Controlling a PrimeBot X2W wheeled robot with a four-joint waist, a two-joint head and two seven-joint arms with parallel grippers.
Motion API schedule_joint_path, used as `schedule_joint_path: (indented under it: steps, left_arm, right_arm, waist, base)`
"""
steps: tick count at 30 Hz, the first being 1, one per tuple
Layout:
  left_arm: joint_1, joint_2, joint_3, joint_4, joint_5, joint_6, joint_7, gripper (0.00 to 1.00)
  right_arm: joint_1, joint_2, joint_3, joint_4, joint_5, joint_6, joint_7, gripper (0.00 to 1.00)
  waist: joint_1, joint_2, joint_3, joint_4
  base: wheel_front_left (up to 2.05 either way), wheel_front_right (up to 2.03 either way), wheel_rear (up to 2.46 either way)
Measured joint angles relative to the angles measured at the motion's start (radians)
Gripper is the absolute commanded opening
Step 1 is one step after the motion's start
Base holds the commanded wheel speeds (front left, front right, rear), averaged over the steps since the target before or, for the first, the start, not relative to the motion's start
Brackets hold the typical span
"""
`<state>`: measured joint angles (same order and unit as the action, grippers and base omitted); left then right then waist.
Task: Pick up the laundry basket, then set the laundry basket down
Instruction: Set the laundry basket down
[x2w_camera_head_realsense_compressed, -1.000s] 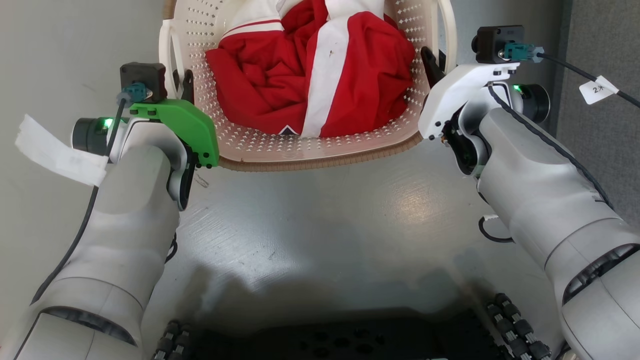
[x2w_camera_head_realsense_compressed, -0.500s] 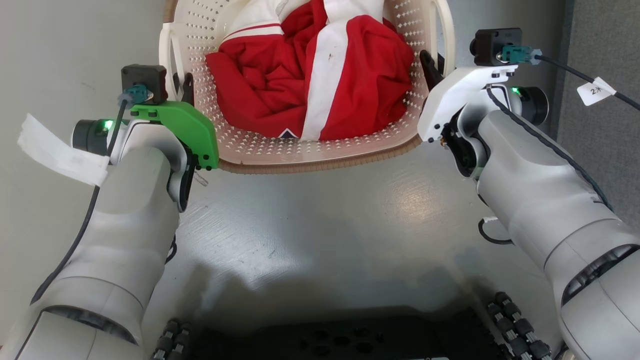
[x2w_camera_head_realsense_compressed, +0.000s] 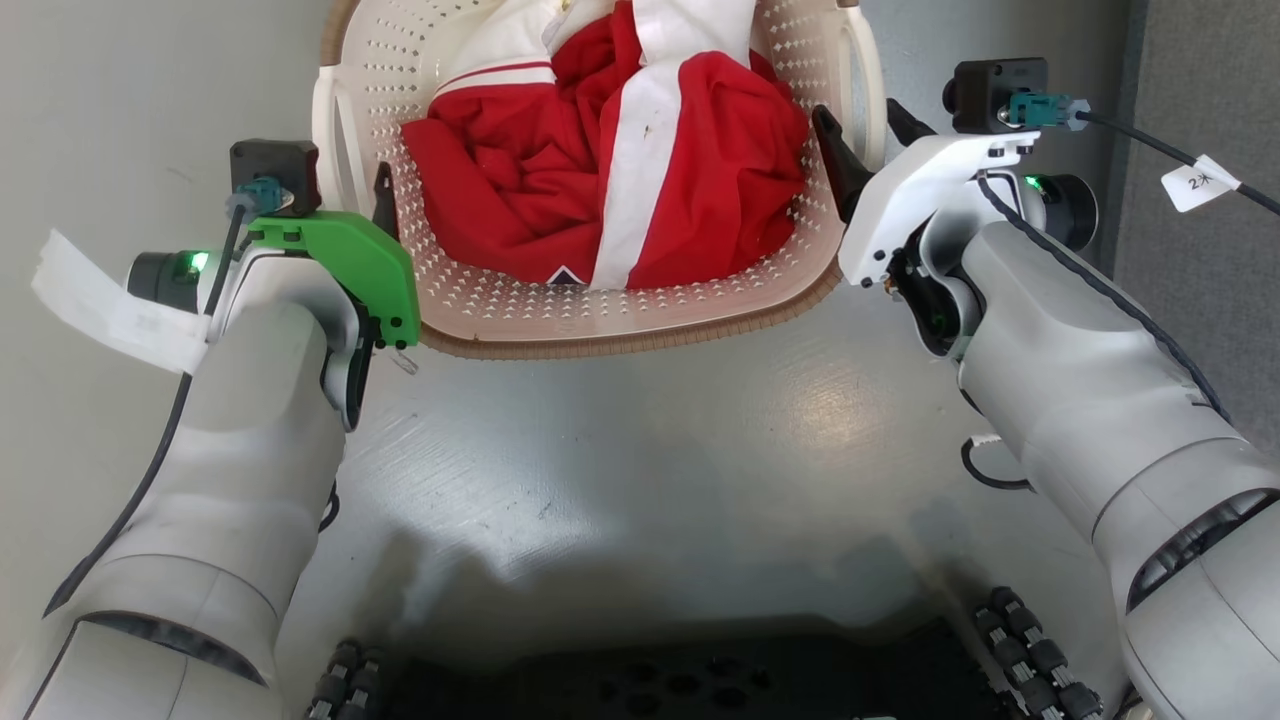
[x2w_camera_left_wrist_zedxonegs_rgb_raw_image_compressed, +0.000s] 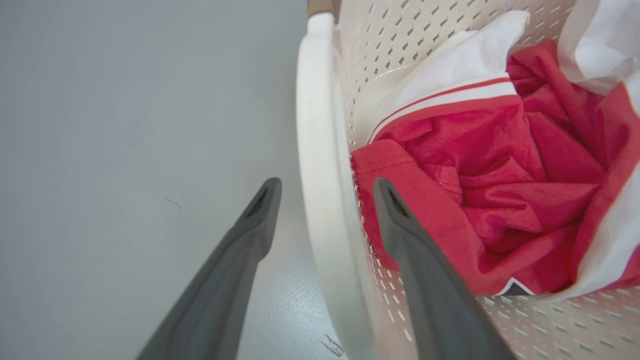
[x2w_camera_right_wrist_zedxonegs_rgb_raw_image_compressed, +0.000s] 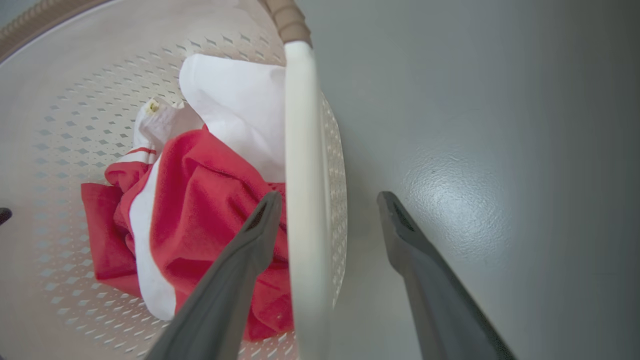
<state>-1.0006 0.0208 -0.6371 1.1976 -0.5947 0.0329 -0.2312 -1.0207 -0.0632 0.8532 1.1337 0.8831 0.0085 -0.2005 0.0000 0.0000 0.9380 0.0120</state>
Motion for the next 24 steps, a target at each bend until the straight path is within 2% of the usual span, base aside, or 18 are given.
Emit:
schedule_joint_path:
  steps: [16,24]
  left_arm:
    - [0.005,0.016,0.018,0.021,-0.001,0.002,-0.012,1.00]
    - [0.043,0.028,0.050,0.009,-0.026,-0.023,-0.018,1.00]
  right_arm:
    - [0.014,0.000,0.001,0.026,0.020,0.000,-0.020,1.00]
    - [0.044,0.000,-0.004,0.053,0.026,0.000,-0.029,1.00]
  waist:
    - [0.0000,0.0000,-0.094,-0.002]
    - [0.0000,0.0000,-0.196,-0.005]
  base:
    - [0.00,0.00,0.00]
    - [0.00,0.00,0.00]
